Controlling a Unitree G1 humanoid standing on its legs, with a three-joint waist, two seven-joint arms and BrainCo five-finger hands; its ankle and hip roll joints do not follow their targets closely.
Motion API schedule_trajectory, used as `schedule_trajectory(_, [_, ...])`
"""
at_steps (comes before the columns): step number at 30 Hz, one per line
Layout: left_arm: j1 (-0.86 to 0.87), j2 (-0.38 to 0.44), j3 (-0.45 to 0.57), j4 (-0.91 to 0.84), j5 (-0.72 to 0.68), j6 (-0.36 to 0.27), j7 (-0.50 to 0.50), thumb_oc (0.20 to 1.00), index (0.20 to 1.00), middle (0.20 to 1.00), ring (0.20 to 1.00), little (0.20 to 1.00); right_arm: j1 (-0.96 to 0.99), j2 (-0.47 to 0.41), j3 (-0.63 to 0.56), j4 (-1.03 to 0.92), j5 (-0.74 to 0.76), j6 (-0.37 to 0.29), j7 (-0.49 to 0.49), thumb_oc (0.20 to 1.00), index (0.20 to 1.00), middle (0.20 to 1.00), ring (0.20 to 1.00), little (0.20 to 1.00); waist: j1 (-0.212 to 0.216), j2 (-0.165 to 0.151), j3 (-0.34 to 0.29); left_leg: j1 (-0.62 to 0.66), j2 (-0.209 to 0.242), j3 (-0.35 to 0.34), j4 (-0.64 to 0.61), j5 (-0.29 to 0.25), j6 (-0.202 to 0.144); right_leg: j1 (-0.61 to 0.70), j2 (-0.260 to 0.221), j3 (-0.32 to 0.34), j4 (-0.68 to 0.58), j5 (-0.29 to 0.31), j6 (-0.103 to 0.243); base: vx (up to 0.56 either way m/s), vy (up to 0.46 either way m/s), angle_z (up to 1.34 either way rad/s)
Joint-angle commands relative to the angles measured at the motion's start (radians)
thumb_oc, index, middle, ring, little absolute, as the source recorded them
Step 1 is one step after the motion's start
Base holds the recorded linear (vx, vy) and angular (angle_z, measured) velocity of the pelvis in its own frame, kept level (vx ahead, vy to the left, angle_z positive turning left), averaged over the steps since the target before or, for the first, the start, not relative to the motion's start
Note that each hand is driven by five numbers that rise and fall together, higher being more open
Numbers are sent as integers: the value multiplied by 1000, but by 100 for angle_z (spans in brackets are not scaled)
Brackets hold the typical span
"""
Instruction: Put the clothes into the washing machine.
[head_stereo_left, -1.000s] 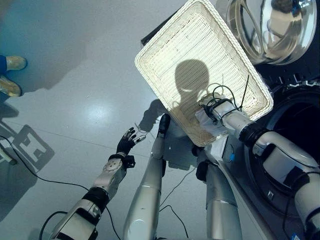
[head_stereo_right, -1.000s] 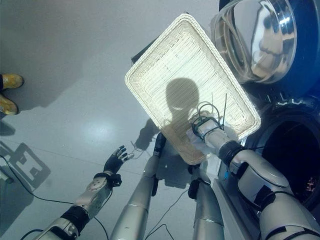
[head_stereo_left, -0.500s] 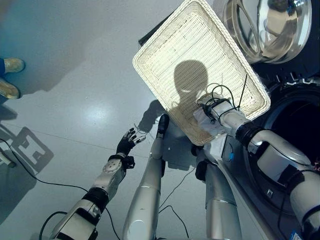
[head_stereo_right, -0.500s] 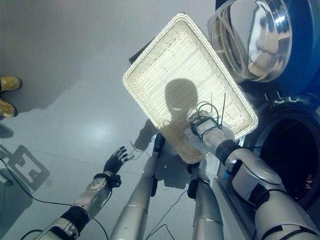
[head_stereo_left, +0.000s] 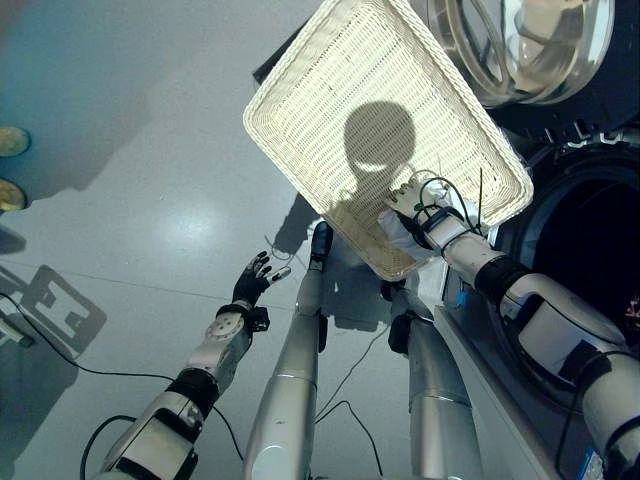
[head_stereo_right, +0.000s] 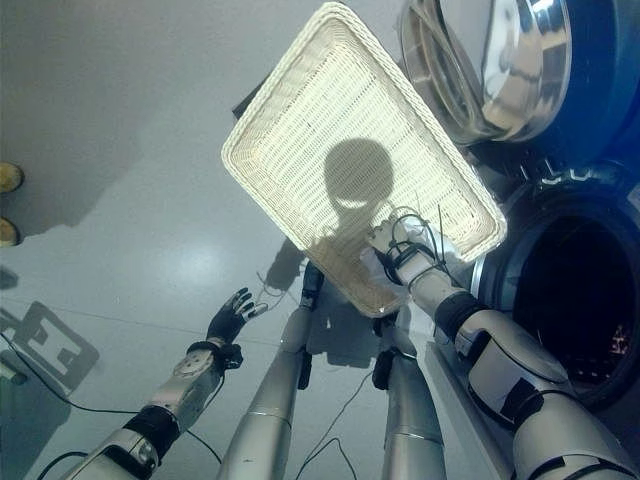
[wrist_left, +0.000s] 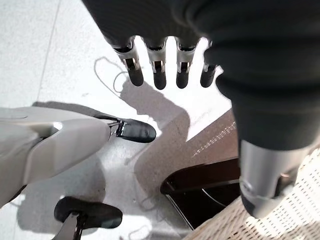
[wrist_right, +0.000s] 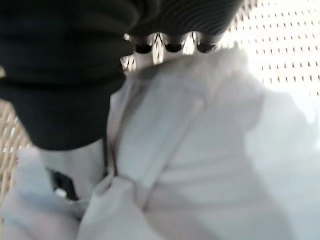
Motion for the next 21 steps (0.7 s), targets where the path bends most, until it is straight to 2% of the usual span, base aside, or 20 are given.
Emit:
schedule_trajectory(1, [-1, -13, 22, 41, -26, -34, 3, 1000, 1000, 1000, 1000, 1000, 88, -116, 12, 132, -68, 39, 130, 840, 840, 840, 840, 840, -3, 18, -10, 13, -72, 67, -18, -63, 26, 40, 46, 30, -203, 144, 85, -13, -6, -4])
schedule_trajectory(2, [-1, -13, 23, 40, -27, -33, 3, 1000, 1000, 1000, 1000, 1000, 93, -116, 9, 136, -74, 49, 157, 645, 645, 645, 645, 645, -4, 18, -10, 13, -71, 68, -19, -62, 26, 40, 45, 30, -204, 145, 85, 0, 0, 0])
schedule_trajectory(3, [-2, -12, 23, 38, -30, -33, 5, 1000, 1000, 1000, 1000, 1000, 101, -118, 4, 143, -97, 39, 231, 200, 200, 200, 200, 200, -7, 18, -10, 13, -69, 69, -22, -60, 25, 39, 45, 31, -206, 147, 84, 0, 0, 0])
schedule_trajectory(4, [-2, -11, 25, 36, -31, -33, 5, 1000, 1000, 1000, 1000, 1000, 106, -118, 2, 145, -98, 34, 269, 200, 200, 200, 200, 200, -8, 18, -10, 13, -68, 69, -23, -60, 24, 39, 45, 32, -207, 148, 83, 0, 0, 0])
schedule_trajectory(5, [0, -9, 29, 27, -31, -29, 6, 1000, 1000, 1000, 1000, 1000, 133, -116, -12, 147, -93, 54, 363, 200, 200, 200, 200, 200, -12, 17, -10, 11, -66, 72, -24, -58, 22, 36, 46, 33, -208, 148, 83, 0, 0, 0])
schedule_trajectory(6, [-2, -5, 29, 23, -38, -25, 8, 1000, 1000, 1000, 1000, 1000, 153, -111, -27, 155, -103, 47, 385, 200, 200, 200, 200, 200, -15, 15, -10, 11, -64, 74, -24, -58, 21, 36, 46, 34, -208, 150, 82, 0, 0, 0])
schedule_trajectory(16, [4, 5, 53, -17, -40, 5, 27, 1000, 1000, 1000, 1000, 1000, 190, -118, -75, 62, -89, 44, 378, 200, 200, 200, 200, 200, -31, 1, -10, 19, -57, 84, -23, -61, 18, 43, 50, 43, -215, 153, 79, 0, -1, -3])
schedule_trajectory(21, [7, 13, 63, -29, -34, 23, 33, 1000, 1000, 1000, 1000, 1000, 174, -136, -83, -8, -78, 86, 391, 200, 200, 200, 200, 200, -34, -6, -10, 22, -56, 88, -8, -67, 16, 50, 49, 41, -211, 151, 77, 0, 0, 0])
